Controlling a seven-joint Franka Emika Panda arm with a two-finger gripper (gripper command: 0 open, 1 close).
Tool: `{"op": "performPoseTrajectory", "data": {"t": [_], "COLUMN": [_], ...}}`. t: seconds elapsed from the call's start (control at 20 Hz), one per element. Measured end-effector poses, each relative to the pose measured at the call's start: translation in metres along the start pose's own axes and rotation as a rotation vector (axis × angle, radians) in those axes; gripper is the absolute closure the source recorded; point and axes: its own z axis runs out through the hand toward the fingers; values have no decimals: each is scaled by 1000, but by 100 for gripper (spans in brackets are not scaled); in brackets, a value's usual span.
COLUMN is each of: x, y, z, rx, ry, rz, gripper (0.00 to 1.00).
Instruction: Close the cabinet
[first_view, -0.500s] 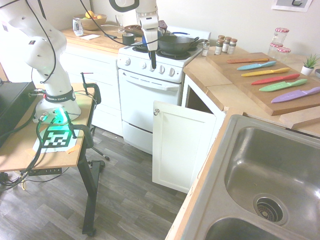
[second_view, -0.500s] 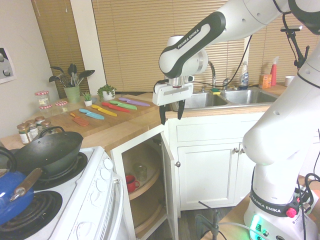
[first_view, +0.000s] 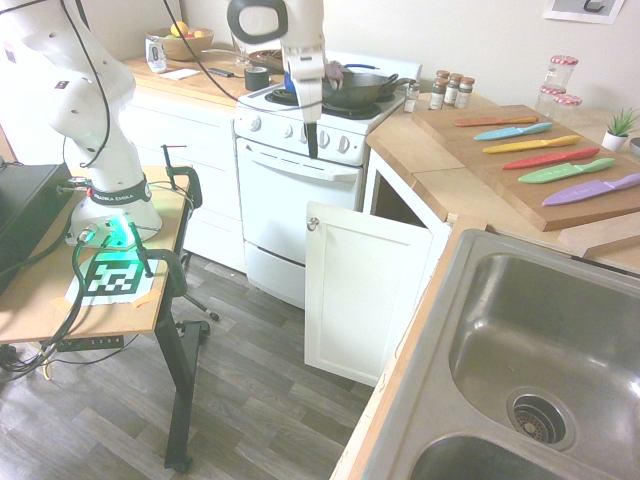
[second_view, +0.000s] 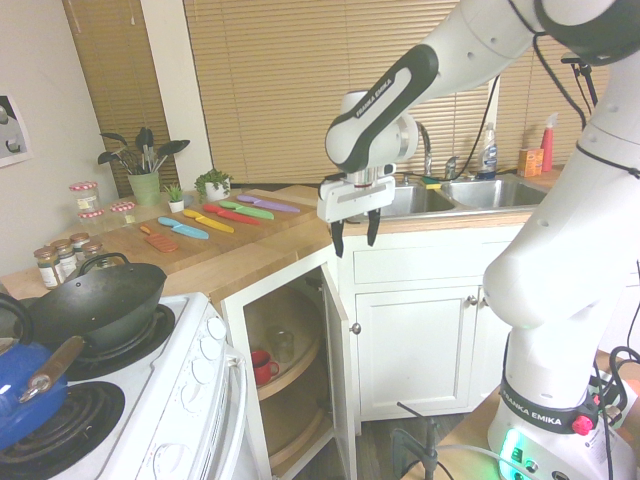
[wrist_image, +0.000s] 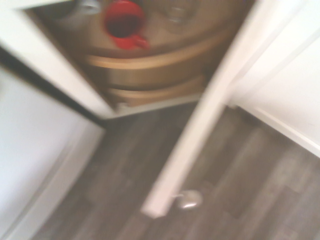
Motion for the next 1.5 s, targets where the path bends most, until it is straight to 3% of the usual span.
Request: {"op": "performPoseTrajectory", "data": {"t": [0.5, 0.9, 1.15, 1.2, 1.5], "x": [70, 91, 95, 95, 92], "y": [1, -11, -18, -20, -28], "z": [103, 194, 209, 208, 206], "rx": [-104, -142, -142, -140, -135], "ry": [-58, -137, -140, -136, -128], "rz": [75, 69, 38, 30, -5], "gripper": [0, 0, 0, 100, 100]}}
